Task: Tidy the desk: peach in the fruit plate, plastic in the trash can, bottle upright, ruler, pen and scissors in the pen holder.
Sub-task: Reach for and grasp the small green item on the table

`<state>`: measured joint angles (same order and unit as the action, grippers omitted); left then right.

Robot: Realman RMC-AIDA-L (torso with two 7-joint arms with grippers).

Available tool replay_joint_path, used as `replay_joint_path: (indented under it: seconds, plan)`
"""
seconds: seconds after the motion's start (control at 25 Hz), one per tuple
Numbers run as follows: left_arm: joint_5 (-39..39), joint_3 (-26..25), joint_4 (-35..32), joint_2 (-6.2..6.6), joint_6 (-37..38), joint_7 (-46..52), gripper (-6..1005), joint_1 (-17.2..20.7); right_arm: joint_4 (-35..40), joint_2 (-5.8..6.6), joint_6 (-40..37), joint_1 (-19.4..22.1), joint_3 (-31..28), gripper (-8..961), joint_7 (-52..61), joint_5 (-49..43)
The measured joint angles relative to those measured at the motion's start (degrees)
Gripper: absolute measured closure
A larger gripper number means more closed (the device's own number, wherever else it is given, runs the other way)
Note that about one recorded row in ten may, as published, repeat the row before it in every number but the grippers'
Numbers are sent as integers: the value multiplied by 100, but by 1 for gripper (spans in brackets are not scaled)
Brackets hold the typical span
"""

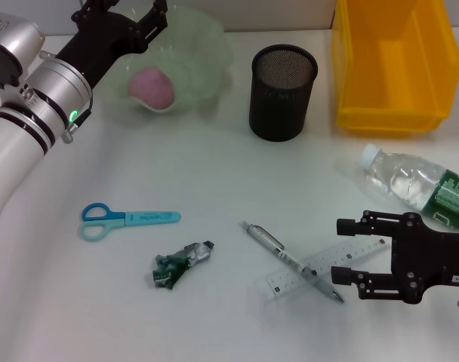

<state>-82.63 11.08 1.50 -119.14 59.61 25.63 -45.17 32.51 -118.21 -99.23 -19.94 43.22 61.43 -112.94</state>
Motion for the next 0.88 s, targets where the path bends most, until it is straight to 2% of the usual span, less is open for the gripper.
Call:
replay_joint_path:
  seconds: [0.16,0.32,0.4,0.64,0.88]
  plan:
    - [-356,86,-38,36,353,387,191,60,0,0,0,3,-18,218,-5,0]
    - [-1029,384,-426,68,1085,1381,197,228,0,1,0,15,-37,218,-28,0]
    - [-1269,789,-803,71,1596,1993,201,383,0,5,-4,15,-39,218,-32,0]
    - [-1350,1899,-1787,87,2780,3209,203,924,0,32,-17,24,-41,218,-66,0]
    - [-1356,2517,-2321,164,3634,3391,202,1513,14,50,-43,7,-42,218,-70,0]
